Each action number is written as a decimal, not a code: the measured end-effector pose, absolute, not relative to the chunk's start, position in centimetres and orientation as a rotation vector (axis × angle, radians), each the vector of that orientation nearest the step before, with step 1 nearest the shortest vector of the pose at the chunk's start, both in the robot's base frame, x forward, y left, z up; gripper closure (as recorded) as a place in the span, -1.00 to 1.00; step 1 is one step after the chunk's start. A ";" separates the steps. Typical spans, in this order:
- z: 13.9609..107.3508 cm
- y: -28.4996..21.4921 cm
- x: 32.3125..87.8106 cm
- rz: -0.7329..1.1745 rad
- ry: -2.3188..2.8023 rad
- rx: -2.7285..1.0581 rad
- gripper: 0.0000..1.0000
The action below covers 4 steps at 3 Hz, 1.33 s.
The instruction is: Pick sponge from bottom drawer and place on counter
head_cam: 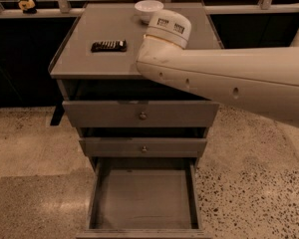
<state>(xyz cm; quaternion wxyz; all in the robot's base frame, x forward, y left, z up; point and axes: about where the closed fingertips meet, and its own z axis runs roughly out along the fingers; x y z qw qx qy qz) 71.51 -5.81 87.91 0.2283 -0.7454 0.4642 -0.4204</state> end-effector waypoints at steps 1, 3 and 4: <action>88.7 -8.2 74.5 -1.149 1.309 -2.026 1.00; 90.9 -22.0 78.8 -1.285 1.489 -1.983 1.00; 91.0 -22.0 78.8 -1.285 1.489 -1.982 1.00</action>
Offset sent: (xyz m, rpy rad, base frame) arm 0.2165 -0.0596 0.0262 -0.2253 0.5633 0.2851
